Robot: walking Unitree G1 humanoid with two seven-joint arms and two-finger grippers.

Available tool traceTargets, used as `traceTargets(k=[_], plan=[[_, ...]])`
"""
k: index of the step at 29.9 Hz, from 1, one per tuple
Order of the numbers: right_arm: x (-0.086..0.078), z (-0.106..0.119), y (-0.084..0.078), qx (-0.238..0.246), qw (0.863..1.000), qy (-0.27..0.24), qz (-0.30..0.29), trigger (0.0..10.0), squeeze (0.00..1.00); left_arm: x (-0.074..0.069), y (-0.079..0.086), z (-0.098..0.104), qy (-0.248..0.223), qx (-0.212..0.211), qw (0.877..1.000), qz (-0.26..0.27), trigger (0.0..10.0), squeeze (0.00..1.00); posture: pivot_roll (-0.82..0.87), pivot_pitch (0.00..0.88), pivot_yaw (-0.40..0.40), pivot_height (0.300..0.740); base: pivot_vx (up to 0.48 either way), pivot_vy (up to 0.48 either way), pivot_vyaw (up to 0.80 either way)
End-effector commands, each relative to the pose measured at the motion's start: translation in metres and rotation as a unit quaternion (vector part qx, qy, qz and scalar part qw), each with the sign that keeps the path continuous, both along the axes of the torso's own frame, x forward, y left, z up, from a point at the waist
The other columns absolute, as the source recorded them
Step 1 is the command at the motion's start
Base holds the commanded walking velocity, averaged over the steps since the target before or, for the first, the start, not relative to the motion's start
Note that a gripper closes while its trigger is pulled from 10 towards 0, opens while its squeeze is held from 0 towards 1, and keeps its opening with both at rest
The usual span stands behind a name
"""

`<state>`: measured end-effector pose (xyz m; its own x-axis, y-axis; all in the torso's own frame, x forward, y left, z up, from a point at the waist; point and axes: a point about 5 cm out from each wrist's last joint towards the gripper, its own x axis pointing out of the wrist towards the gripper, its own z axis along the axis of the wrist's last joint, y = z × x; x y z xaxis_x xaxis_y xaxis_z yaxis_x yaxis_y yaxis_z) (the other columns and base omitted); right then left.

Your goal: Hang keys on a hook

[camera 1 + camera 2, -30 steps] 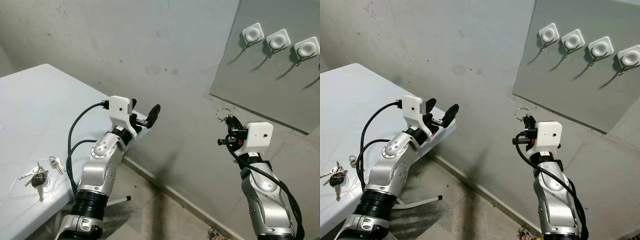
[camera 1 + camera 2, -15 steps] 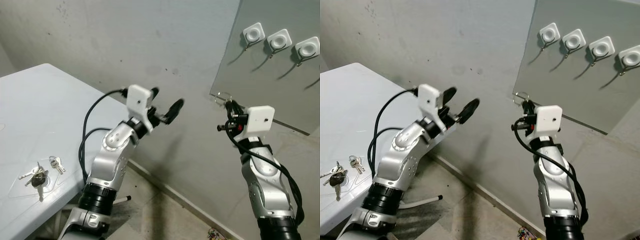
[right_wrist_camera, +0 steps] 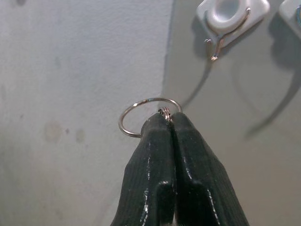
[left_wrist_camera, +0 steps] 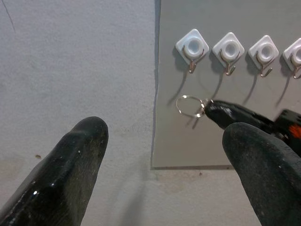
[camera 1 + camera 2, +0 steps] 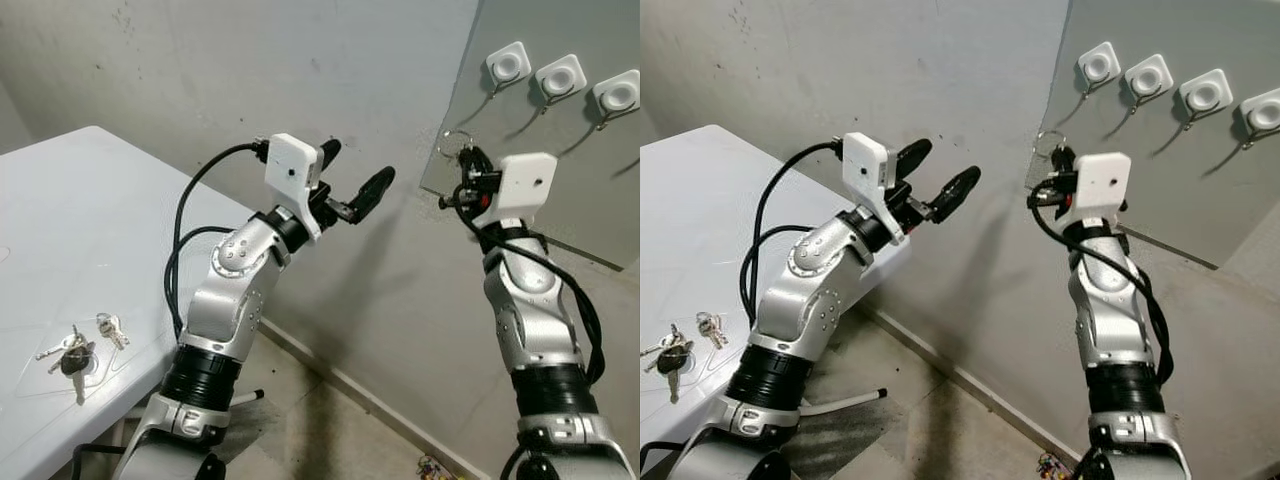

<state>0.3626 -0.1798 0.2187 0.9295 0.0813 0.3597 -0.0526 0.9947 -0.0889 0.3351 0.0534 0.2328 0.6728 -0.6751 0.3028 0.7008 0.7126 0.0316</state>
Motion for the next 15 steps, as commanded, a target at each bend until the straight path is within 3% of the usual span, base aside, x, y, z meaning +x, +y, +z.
traceTargets(k=[1,10,15], plan=[[0.004,0.014,-0.004,0.006,1.0,-0.028,-0.007,10.0,0.0,-0.002,-0.002,0.012,-0.018,-0.002,1.0,-0.01,10.0,0.0,0.01,0.0,-0.022,0.732,0.0,0.0,0.0],[0.017,0.037,-0.01,0.017,0.996,-0.071,-0.043,10.0,0.0,-0.001,-0.001,0.011,-0.011,0.001,1.0,-0.003,10.0,0.0,0.01,0.0,-0.022,0.732,0.0,0.0,0.0],[0.022,0.042,-0.012,0.04,0.995,-0.067,-0.062,10.0,0.0,-0.002,0.0,0.011,-0.011,0.001,1.0,-0.002,10.0,0.0,0.03,0.0,-0.022,0.732,0.0,0.0,0.0]])
